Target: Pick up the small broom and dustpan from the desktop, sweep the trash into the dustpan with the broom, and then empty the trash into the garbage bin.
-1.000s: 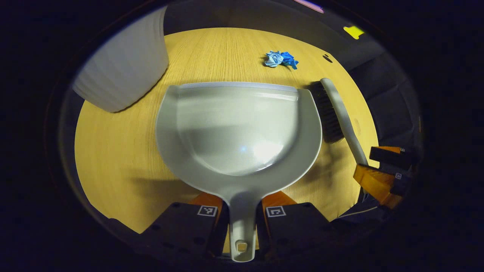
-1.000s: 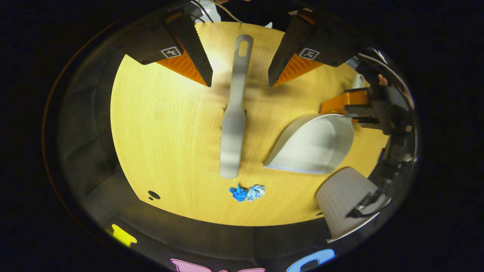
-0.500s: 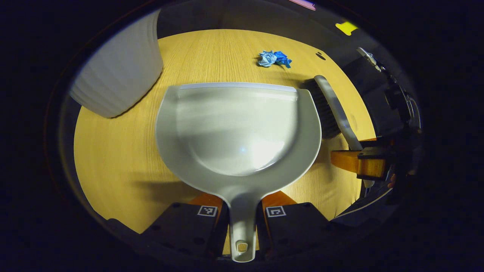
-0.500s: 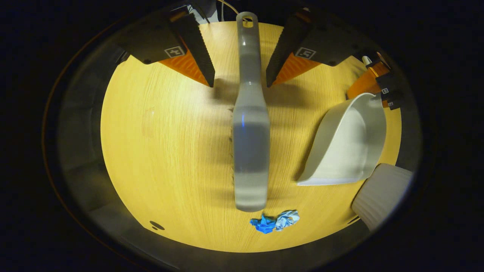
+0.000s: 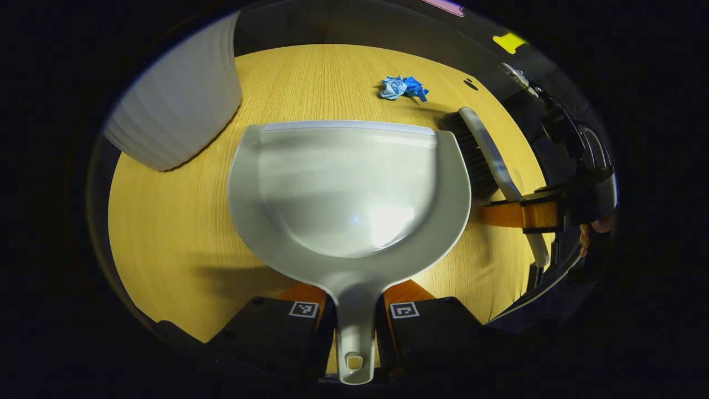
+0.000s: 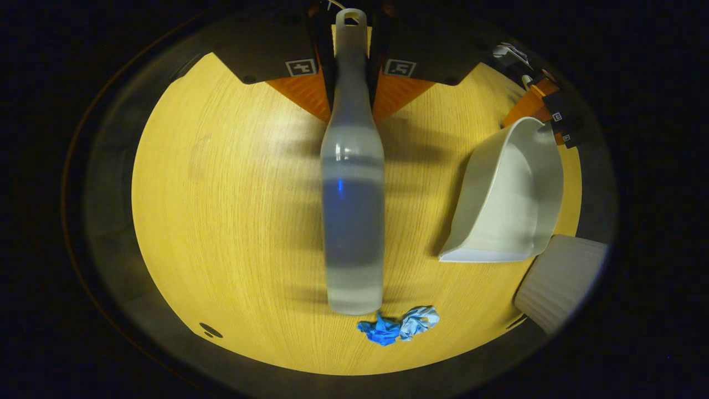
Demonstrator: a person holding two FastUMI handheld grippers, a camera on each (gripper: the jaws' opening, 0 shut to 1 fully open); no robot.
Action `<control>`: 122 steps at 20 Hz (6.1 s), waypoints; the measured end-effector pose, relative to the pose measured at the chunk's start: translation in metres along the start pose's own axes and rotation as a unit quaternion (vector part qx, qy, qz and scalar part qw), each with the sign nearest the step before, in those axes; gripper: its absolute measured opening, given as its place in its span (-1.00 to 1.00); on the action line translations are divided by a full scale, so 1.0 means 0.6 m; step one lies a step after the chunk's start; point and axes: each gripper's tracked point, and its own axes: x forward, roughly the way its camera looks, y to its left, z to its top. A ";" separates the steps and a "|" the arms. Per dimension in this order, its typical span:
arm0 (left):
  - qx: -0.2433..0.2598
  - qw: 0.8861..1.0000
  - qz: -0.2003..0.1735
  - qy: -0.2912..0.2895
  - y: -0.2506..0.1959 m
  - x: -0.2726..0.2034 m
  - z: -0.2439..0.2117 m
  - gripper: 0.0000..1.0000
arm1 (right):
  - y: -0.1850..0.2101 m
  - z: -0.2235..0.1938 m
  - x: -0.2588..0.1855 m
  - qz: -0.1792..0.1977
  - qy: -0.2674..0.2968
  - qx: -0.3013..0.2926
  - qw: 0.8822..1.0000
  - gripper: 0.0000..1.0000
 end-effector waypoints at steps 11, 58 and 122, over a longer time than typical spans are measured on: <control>0.065 0.996 0.039 0.048 -0.003 -0.003 -0.002 -0.43 | -0.099 0.242 -0.037 -0.032 -0.066 -0.068 0.995 -0.41; 0.141 0.986 -0.024 -0.081 0.107 -0.195 0.107 -0.39 | 0.063 0.205 -0.068 0.141 -0.090 -0.329 0.929 -0.41; -0.009 0.993 0.056 -0.105 0.188 0.265 0.669 -0.40 | -0.067 0.197 0.175 0.040 -0.145 -0.018 0.988 -0.31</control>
